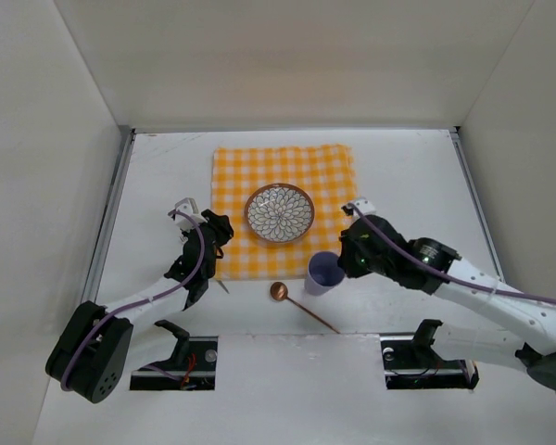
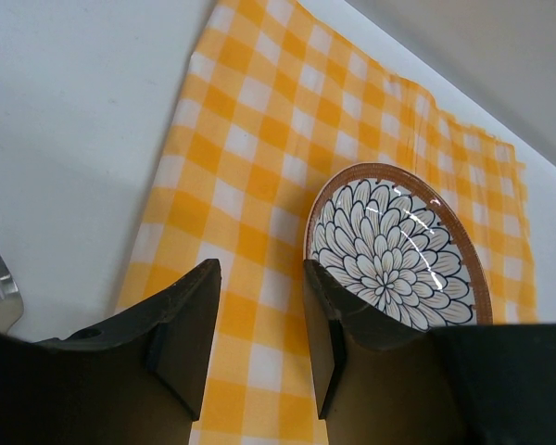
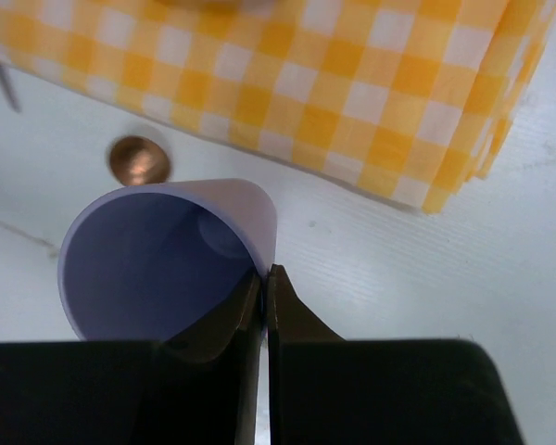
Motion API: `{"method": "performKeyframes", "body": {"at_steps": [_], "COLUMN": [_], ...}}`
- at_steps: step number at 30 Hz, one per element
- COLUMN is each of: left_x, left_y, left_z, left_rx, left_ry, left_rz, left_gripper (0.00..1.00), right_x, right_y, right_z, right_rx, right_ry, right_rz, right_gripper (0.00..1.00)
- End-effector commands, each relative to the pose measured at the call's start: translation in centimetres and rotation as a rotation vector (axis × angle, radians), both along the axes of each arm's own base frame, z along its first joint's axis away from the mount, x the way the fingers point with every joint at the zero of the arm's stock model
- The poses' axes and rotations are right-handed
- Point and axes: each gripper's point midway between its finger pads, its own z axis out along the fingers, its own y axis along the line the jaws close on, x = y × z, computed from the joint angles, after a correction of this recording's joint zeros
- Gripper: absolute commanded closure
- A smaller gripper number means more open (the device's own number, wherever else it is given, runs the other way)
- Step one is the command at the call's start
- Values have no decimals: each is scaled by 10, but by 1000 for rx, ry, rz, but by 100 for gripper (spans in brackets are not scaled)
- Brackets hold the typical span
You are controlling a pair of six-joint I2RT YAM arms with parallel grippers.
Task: Set the dinner table for one person
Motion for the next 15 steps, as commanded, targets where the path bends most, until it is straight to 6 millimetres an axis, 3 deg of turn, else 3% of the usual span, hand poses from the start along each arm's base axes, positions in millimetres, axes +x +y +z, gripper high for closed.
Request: {"method": "performKeyframes", "body": {"at_steps": [1, 5, 10, 15], "left_x": [2, 2, 2, 2], "left_y": [-1, 2, 2, -1], "left_z": [11, 11, 11, 9], "left_rx": [-32, -32, -33, -32], "left_ry": [-47, -45, -49, -39], "left_rz": [6, 15, 12, 5], "left_gripper": [62, 62, 62, 62], "right_x": [19, 75, 179, 270], "right_y": [9, 13, -9, -35], "right_z": [79, 105, 125, 120], "right_rx": [173, 220, 231, 197], "right_ry": [-162, -289, -394, -396], "right_rz": [-6, -82, -248, -374], "right_gripper": [93, 93, 93, 93]}}
